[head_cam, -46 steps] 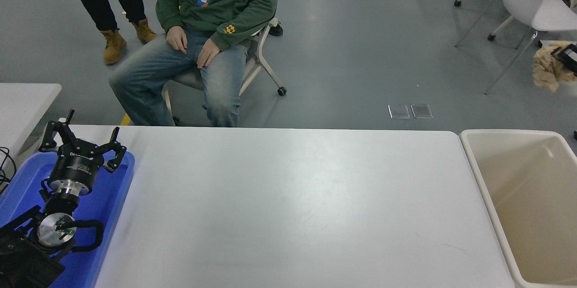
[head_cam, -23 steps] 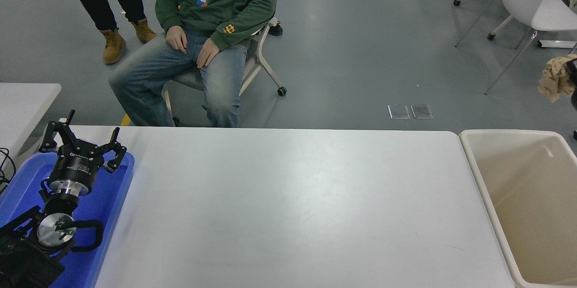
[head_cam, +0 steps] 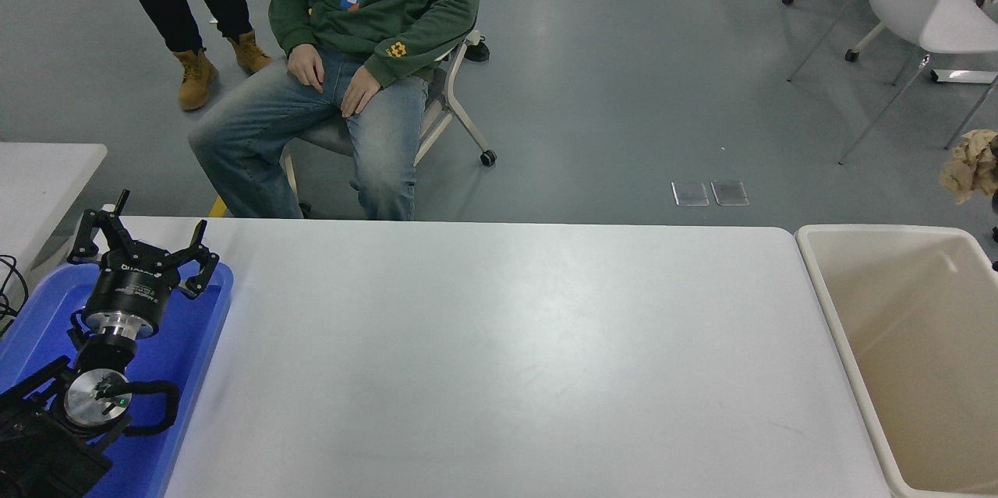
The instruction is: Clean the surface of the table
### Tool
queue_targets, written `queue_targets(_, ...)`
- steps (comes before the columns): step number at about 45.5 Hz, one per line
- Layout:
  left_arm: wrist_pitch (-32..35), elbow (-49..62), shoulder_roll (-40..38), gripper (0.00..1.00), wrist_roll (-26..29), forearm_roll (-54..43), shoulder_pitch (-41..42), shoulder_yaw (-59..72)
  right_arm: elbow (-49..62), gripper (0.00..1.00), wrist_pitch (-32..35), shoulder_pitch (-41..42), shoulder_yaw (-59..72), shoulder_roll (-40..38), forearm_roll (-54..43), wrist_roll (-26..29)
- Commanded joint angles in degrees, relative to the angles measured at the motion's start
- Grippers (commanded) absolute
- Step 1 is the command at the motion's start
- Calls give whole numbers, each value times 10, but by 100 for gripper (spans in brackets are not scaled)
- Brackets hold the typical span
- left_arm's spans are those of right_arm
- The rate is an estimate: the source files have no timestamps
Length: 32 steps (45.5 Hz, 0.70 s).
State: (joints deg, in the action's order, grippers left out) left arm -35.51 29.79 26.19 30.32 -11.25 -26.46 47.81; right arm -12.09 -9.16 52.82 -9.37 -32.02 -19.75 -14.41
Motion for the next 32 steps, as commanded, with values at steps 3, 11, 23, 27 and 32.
queue_targets(3,0,0,0,100,0,0,0,0,1,0,-2,-33,1,6,66,1)
queue_targets(11,0,0,0,100,0,0,0,0,2,0,-11,-54,1,7,109,1)
queue_targets(23,0,0,0,100,0,0,0,0,36,0,-10,-70,0,10,139,1)
queue_targets(27,0,0,0,100,0,0,0,0,36,0,-10,-76,-1,10,140,1)
queue_targets(32,0,0,0,100,0,0,0,0,37,0,-11,-81,-1,11,140,1)
